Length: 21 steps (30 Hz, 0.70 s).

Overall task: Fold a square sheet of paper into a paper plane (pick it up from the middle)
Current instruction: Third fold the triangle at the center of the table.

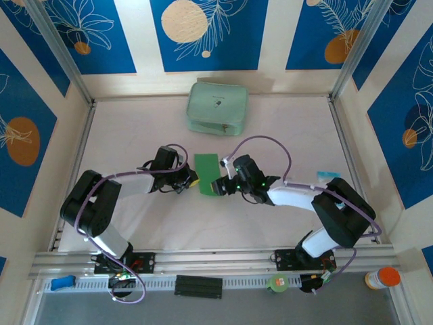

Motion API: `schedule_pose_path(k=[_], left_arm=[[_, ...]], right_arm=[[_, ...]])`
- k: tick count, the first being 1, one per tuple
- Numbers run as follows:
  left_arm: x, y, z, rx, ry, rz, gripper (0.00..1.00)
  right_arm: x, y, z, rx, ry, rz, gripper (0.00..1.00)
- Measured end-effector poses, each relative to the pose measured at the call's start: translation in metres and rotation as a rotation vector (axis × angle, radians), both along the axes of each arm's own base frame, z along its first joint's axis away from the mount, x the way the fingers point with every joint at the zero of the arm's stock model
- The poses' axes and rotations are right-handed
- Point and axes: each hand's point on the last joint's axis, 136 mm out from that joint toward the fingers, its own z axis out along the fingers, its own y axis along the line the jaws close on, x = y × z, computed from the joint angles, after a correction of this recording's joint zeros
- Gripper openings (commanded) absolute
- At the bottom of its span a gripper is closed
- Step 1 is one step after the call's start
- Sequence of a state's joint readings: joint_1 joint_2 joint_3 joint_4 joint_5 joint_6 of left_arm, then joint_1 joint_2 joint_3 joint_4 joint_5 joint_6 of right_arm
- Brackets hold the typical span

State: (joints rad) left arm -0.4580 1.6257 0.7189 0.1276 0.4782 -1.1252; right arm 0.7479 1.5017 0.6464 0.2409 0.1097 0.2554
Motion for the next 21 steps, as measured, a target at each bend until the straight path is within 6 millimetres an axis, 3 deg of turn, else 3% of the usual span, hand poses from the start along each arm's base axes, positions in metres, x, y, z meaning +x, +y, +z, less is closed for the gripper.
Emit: schedule_pose_path(k=[7,21], left_arm=[[0.001,0.000,0.005,-0.007,-0.009,0.003,0.00],[-0.001,0.001,0.003,-0.002,0.002,0.003,0.00]], right_arm=[[-0.018,0.034,0.012,-0.036,-0.217,0.219,0.70],[-0.032,0.060,-0.033,-0.211,-0.381,0.394,0.69]])
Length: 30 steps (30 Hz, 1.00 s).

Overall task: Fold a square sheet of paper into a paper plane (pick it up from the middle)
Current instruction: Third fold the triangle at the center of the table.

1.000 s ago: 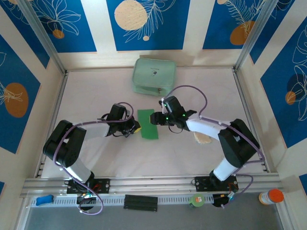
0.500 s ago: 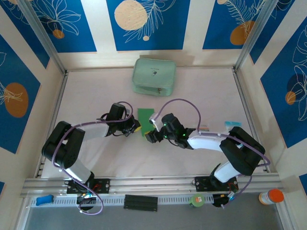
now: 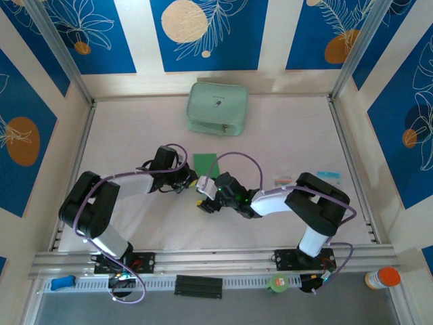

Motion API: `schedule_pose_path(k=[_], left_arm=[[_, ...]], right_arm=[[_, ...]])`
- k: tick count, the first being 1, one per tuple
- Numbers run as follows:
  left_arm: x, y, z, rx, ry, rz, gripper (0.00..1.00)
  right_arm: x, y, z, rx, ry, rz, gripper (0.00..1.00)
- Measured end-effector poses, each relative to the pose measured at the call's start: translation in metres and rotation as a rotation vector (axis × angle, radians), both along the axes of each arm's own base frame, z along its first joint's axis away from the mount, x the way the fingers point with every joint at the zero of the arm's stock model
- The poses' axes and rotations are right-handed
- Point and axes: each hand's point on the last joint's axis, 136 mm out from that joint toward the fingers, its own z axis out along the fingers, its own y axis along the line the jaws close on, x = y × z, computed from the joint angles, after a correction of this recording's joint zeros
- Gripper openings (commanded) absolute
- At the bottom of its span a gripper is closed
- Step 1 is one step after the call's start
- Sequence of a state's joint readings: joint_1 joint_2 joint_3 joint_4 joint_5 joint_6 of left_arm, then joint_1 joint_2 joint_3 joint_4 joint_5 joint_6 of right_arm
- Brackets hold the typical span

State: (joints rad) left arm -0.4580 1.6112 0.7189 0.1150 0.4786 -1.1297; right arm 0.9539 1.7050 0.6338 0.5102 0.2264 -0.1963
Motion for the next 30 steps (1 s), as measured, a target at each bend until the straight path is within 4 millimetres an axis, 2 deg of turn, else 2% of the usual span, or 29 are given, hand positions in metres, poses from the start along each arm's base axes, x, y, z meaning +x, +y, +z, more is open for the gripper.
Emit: schedule_pose_path(k=[4,12,15,17,20,23,27,30], left_arm=[[0.000,0.000,0.000,0.001,0.003,0.000,0.00],[-0.001,0.000,-0.001,0.003,0.006,0.000,0.00],[-0.003,0.001,-0.002,0.008,0.015,0.000,0.00],[-0.004,0.002,-0.004,0.012,0.023,0.000,0.01],[-0.006,0.003,-0.005,0.019,0.033,0.000,0.09],[-0.009,0.008,-0.006,0.049,0.037,-0.001,0.23],[-0.008,0.020,0.000,0.108,0.018,0.011,0.30],[0.000,0.026,0.013,0.141,-0.039,-0.003,0.35]], right_arm=[[0.006,-0.002,-0.008,-0.034,-0.039,-0.017,0.64],[0.013,-0.001,-0.001,-0.029,-0.092,-0.035,0.48],[0.015,-0.001,0.001,-0.027,-0.102,-0.039,0.41],[0.015,-0.001,0.001,-0.028,-0.107,-0.040,0.32],[0.013,0.000,0.001,-0.031,-0.110,-0.034,0.17],[0.012,0.000,0.001,-0.028,-0.104,-0.033,0.09],[0.007,0.001,-0.003,-0.019,-0.060,-0.023,0.04],[0.000,-0.001,-0.008,-0.003,0.024,-0.013,0.02]])
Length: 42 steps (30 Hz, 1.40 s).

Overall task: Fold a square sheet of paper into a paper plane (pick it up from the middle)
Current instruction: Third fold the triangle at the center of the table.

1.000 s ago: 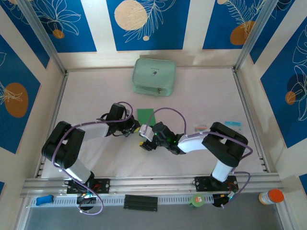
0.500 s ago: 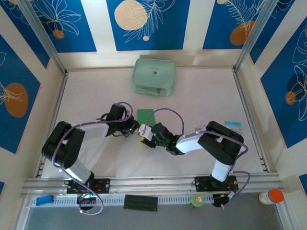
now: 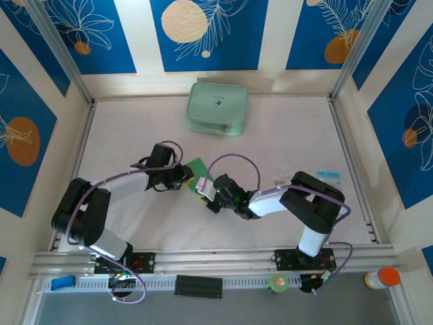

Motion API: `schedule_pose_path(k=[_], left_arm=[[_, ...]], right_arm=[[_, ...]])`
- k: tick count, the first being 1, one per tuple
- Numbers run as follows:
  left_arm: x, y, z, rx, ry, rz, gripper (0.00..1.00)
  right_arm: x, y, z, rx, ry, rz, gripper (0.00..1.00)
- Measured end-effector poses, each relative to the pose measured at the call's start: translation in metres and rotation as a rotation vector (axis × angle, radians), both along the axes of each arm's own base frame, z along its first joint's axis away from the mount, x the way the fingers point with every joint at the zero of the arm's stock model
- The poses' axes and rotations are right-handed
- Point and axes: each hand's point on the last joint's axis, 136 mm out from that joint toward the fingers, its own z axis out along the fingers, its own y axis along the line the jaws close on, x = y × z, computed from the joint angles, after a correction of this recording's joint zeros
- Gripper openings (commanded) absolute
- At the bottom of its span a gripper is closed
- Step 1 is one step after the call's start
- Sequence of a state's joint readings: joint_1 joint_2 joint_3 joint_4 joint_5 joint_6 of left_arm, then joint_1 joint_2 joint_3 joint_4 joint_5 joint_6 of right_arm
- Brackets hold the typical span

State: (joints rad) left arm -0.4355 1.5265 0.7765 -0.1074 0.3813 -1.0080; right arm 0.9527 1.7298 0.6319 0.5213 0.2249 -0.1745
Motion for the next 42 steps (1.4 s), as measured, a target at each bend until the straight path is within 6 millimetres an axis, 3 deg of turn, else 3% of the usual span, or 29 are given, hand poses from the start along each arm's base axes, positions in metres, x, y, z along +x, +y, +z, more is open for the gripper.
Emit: schedule_pose_path(k=[5,7,17,32,42], left_arm=[[0.025,-0.012,0.034,0.006,-0.131,-0.081,0.31],[0.032,-0.015,0.035,0.015,-0.147,-0.101,0.30],[0.028,-0.017,-0.015,0.116,-0.020,-0.197,0.18],[0.026,-0.018,-0.045,0.229,0.049,-0.306,0.07],[0.031,-0.025,-0.047,0.244,0.030,-0.378,0.04]], right_arm=[[-0.002,-0.002,0.004,0.083,0.138,-0.021,0.03],[-0.003,-0.002,0.007,0.113,0.181,-0.033,0.03],[-0.008,0.000,0.010,0.190,0.350,-0.078,0.01],[0.002,0.004,0.020,0.230,0.486,-0.192,0.00],[0.012,0.005,0.014,0.211,0.540,-0.277,0.00]])
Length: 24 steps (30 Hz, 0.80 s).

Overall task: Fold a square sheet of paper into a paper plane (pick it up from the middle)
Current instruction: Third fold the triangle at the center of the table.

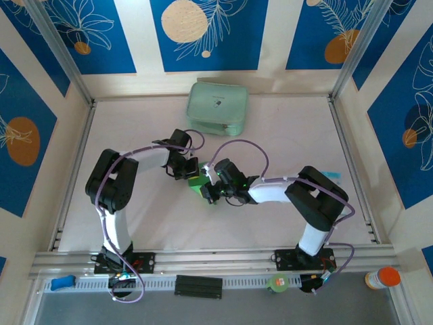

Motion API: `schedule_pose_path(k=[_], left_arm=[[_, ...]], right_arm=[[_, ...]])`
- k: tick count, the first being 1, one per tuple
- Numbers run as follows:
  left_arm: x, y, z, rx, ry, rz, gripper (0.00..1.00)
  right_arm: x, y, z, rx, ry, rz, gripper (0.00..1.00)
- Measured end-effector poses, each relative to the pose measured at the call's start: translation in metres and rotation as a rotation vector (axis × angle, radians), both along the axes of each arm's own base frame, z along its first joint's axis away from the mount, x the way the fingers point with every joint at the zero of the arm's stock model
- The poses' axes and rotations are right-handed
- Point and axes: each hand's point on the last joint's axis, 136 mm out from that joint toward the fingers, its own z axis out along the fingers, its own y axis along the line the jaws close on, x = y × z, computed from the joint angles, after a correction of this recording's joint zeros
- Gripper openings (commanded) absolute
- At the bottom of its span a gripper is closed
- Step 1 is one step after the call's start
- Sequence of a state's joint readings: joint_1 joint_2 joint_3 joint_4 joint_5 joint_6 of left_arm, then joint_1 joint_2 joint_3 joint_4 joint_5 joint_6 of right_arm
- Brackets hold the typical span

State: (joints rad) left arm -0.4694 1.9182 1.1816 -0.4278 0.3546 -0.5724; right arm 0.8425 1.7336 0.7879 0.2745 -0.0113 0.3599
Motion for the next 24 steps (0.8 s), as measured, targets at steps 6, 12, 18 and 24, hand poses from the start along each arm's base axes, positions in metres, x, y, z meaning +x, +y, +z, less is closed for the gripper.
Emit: schedule_pose_path(k=[6,12,18,24], left_arm=[[0.000,-0.002,0.000,-0.008,0.000,-0.011,0.03],[0.000,-0.002,0.000,-0.008,-0.005,-0.021,0.01],[0.000,-0.003,0.000,-0.013,-0.004,-0.028,0.01],[0.000,-0.004,0.000,-0.017,-0.003,-0.029,0.01]], right_arm=[[0.006,-0.007,-0.012,-0.052,0.028,-0.059,0.00],[0.013,-0.012,-0.014,-0.088,0.023,-0.102,0.00],[0.018,-0.018,-0.022,-0.134,0.015,-0.132,0.00],[0.019,-0.018,-0.023,-0.147,0.011,-0.140,0.00]])
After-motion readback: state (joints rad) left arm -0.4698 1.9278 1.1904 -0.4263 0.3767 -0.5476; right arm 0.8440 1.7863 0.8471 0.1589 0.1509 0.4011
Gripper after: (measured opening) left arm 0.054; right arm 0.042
